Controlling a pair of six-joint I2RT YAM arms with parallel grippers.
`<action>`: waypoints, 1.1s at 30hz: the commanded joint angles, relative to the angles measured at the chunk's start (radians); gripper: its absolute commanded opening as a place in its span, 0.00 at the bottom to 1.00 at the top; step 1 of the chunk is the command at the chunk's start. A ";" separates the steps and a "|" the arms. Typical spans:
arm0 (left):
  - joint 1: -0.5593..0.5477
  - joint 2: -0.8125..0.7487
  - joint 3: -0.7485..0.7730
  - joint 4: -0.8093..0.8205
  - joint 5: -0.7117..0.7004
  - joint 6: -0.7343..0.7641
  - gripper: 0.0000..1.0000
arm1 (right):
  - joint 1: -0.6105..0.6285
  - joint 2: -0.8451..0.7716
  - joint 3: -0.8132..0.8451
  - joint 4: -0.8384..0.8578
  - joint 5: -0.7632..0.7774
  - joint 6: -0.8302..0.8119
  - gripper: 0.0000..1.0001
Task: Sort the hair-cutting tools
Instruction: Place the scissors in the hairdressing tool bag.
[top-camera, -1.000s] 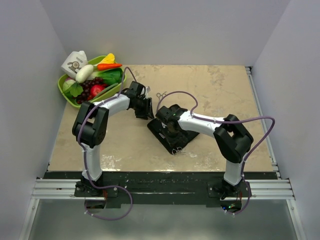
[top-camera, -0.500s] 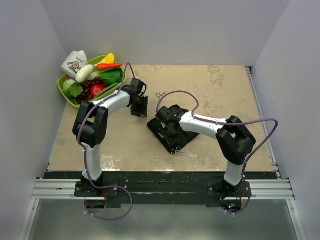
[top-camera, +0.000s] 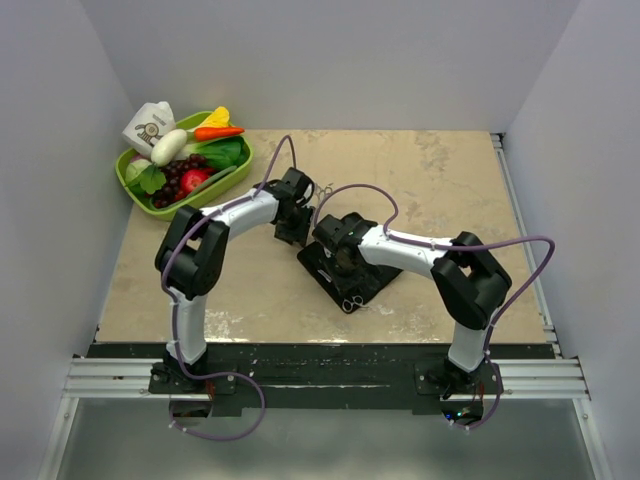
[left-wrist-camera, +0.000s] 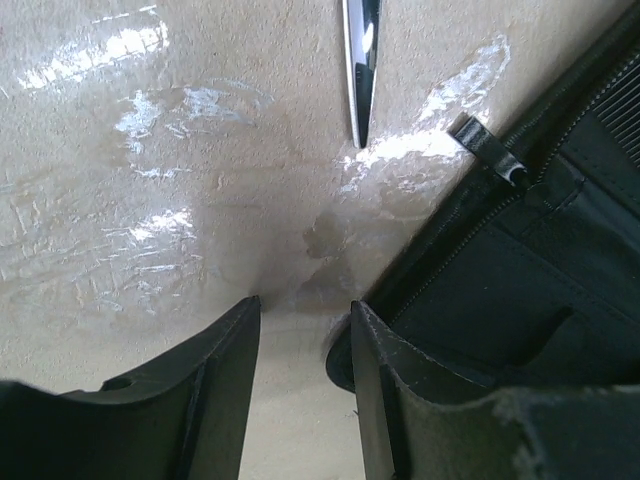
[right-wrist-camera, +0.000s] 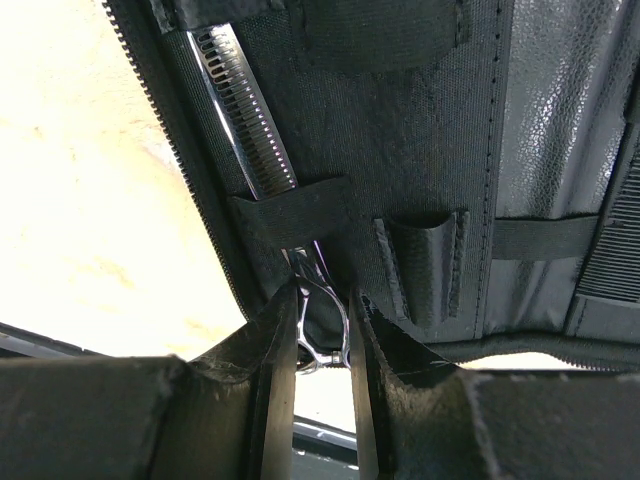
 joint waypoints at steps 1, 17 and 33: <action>-0.006 0.017 -0.024 0.014 -0.003 0.022 0.47 | 0.008 -0.030 -0.003 0.044 -0.004 0.041 0.14; -0.006 -0.007 -0.067 0.020 0.005 0.013 0.45 | 0.008 -0.033 -0.059 0.101 0.015 0.092 0.14; -0.033 -0.013 -0.064 0.008 0.011 0.004 0.45 | 0.008 0.019 -0.006 0.143 0.053 0.100 0.14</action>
